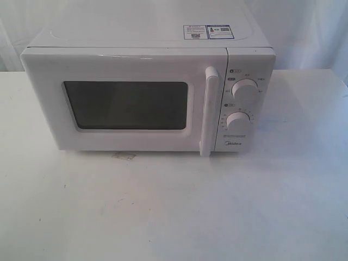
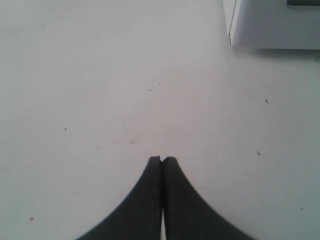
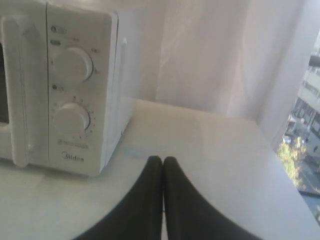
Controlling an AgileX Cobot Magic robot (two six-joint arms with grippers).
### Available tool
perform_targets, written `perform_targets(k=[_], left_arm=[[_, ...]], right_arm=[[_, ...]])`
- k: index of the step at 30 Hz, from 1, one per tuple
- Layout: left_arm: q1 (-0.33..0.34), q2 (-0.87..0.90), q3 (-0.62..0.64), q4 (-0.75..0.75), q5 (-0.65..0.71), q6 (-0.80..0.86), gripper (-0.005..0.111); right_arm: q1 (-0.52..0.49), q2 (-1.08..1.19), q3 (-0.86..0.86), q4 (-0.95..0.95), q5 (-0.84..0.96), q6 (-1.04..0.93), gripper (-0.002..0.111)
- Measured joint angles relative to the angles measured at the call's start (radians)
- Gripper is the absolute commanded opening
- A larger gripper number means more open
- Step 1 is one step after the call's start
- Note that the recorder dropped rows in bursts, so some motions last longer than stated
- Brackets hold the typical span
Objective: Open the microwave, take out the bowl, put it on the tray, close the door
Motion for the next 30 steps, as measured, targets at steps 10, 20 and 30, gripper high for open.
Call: perform_targets(k=[10,20,30], left_arm=[[0.000,0.000,0.000,0.000,0.000,0.000,0.000],[0.000,0.000,0.000,0.000,0.000,0.000,0.000],[0.000,0.000,0.000,0.000,0.000,0.000,0.000]], right_arm=[[0.000,-0.001,0.003,0.016,-0.579,0.117,0.000],[0.000,0.072,-0.228,-0.061,-0.554,0.380,0.000],[0.000,0.565,-0.362,-0.393,-0.406,0.671,0.000]])
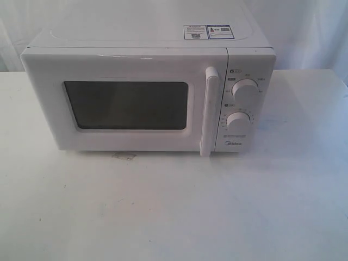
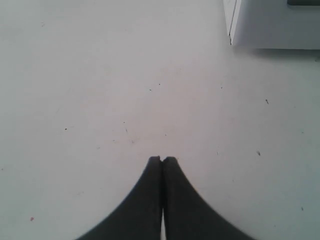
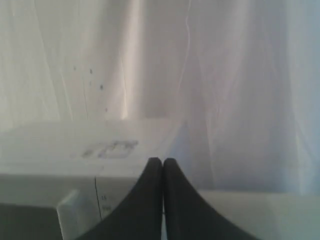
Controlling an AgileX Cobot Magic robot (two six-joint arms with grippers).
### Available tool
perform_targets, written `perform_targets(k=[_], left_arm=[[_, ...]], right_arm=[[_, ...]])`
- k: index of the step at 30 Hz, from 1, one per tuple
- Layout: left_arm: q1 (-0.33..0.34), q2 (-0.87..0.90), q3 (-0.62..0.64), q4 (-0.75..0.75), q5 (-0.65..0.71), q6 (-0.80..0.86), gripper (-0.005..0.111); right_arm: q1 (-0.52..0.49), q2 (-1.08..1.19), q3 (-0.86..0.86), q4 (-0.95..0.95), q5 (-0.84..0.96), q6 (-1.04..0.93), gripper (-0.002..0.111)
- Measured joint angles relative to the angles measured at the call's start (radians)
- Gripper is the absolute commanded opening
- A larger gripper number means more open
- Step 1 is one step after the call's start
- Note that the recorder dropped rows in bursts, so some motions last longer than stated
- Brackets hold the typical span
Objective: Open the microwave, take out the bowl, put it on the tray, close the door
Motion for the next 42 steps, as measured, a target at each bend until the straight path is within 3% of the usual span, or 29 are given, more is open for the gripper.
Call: perform_targets(k=[6,11,16,21,24,26,31,33,42], left_arm=[[0.000,0.000,0.000,0.000,0.000,0.000,0.000],[0.000,0.000,0.000,0.000,0.000,0.000,0.000],[0.000,0.000,0.000,0.000,0.000,0.000,0.000],[0.000,0.000,0.000,0.000,0.000,0.000,0.000],[0.000,0.000,0.000,0.000,0.000,0.000,0.000],[0.000,0.000,0.000,0.000,0.000,0.000,0.000],[0.000,0.000,0.000,0.000,0.000,0.000,0.000],[0.000,0.000,0.000,0.000,0.000,0.000,0.000],[0.000,0.000,0.000,0.000,0.000,0.000,0.000]], right_arm=[[0.000,0.244,0.002,-0.177,0.019,0.280,0.000],[0.000,0.402,0.002,-0.431,-0.004,0.526,0.000],[0.000,0.515,0.002,-0.681,-0.227,0.684,0.000],[0.000,0.560,-0.002,-0.749,-0.466,0.709,0.000],[0.000,0.564,-0.008,-0.767,-0.510,0.650,0.001],[0.000,0.566,-0.009,-0.764,-0.502,0.579,0.008],[0.000,0.615,-0.009,-0.709,-0.522,0.367,0.048],[0.000,0.645,-0.010,-0.652,-0.549,0.270,0.056],[0.000,0.818,-0.010,-0.501,-0.835,-0.232,0.057]])
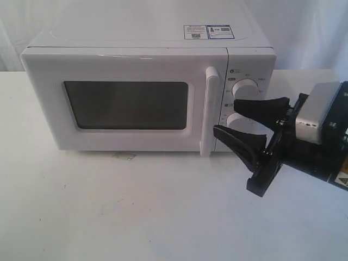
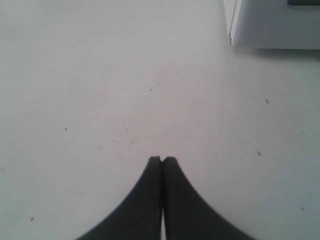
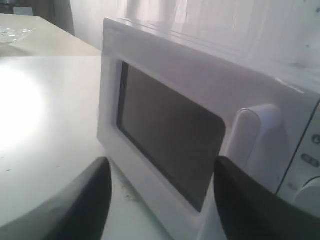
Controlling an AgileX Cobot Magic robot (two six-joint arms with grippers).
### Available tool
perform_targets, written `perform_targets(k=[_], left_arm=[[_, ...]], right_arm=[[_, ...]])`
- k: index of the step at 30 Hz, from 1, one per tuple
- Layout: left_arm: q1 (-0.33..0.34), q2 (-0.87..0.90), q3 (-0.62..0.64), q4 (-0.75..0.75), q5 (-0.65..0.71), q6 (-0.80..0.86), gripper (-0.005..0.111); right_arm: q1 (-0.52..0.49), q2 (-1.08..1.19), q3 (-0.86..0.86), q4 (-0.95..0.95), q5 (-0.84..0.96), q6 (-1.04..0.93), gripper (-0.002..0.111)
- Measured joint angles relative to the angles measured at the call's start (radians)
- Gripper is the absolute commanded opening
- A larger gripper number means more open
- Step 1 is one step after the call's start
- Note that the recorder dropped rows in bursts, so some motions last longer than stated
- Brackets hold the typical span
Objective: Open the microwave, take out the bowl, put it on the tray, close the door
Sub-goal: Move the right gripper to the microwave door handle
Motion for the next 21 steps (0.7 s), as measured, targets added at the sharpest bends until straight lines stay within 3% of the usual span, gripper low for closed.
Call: perform_targets(k=[7,21], left_arm=[[0.000,0.000,0.000,0.000,0.000,0.000,0.000],[0.000,0.000,0.000,0.000,0.000,0.000,0.000]], right_arm=[[0.000,0.125,-0.023,0.060,-0.060,-0.145,0.057],[0.007,0.330,-0.126,0.106,-0.078,-0.164,0.057]])
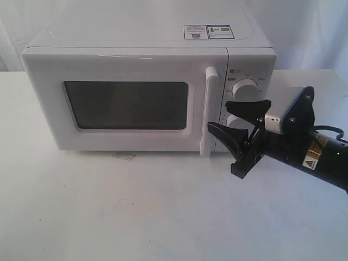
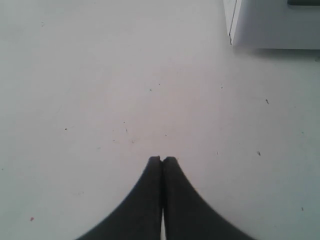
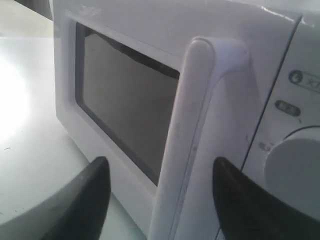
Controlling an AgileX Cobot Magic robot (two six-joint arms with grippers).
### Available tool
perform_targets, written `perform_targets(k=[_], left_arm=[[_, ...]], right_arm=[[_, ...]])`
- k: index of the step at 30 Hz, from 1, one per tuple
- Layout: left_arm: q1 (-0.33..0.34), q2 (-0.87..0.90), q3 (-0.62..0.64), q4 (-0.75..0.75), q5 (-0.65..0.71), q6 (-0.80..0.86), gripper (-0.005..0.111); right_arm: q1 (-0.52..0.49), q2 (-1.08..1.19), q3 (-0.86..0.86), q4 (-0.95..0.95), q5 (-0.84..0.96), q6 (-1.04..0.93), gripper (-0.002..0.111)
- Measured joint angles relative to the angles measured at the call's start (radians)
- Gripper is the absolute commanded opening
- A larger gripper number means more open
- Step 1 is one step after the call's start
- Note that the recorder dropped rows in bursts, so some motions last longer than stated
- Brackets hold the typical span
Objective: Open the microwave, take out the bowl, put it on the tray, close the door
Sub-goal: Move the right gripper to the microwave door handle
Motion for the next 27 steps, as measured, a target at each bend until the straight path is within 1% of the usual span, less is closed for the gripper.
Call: perform_targets(k=[4,7,18,27], left_arm=[[0.000,0.000,0.000,0.000,0.000,0.000,0.000],[0.000,0.000,0.000,0.000,0.000,0.000,0.000],[0.000,0.000,0.000,0.000,0.000,0.000,0.000],[0.000,0.000,0.000,0.000,0.000,0.000,0.000]], right_arm=[[0.050,0.030,-0.030,0.012,0.000,0.000,0.057],[0.060,0.032,-0.052,0.058,0.000,0.000,0.057],[0.080,0.036,-0.074,0.084,0.000,0.006,0.057],[0.121,0.116,-0.113,0.151,-0.007,0.006,0.057]])
